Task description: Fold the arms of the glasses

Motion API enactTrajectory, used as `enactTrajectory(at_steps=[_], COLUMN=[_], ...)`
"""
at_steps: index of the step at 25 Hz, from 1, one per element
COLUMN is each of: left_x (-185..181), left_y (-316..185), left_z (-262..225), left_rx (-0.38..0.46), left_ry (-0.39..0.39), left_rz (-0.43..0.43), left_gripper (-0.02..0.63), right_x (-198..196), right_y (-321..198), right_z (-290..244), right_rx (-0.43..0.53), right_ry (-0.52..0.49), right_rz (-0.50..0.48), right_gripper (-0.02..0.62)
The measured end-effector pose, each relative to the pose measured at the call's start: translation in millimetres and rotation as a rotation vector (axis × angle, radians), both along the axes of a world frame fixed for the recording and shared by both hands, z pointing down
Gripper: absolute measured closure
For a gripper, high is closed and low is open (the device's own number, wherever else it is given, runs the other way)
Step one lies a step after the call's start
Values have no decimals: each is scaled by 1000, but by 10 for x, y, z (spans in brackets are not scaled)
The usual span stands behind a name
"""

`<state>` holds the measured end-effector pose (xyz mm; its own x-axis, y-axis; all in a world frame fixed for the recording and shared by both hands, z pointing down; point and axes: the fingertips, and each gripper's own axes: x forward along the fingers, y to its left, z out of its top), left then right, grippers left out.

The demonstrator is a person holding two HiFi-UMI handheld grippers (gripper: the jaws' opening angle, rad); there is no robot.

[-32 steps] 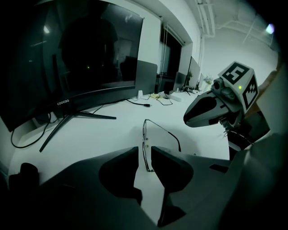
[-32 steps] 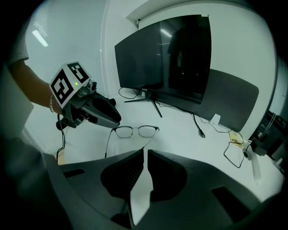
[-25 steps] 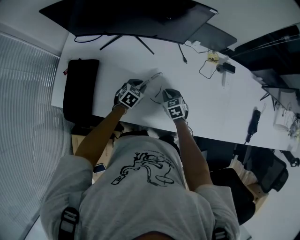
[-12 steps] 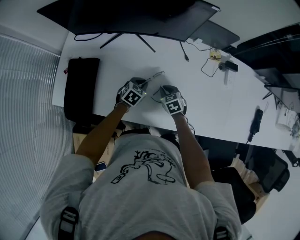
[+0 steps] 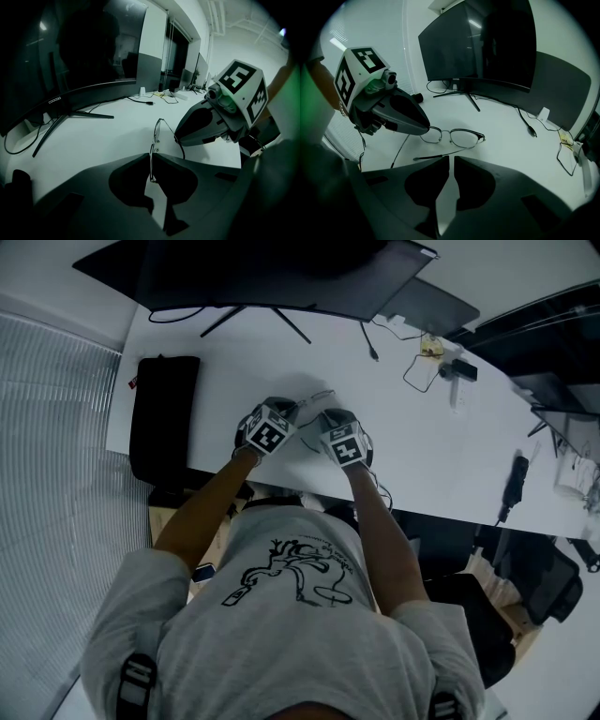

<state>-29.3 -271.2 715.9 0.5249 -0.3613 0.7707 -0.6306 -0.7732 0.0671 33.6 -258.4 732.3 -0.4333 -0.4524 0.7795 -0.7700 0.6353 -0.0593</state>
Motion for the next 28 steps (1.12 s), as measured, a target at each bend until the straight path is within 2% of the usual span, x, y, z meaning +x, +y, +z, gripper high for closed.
enactTrajectory(at_steps=[21, 28], left_x=[81, 18], left_y=[263, 278], left_z=[-8, 3], left_rx=[-5, 1], left_ry=[-4, -12], left_rz=[49, 39], left_gripper=[571, 571], right_x=[-9, -33], right_y=[49, 144], right_z=[44, -66], right_rx=[-3, 7], right_ry=[4, -8], right_rz=[-8, 4], right_gripper=[552, 554])
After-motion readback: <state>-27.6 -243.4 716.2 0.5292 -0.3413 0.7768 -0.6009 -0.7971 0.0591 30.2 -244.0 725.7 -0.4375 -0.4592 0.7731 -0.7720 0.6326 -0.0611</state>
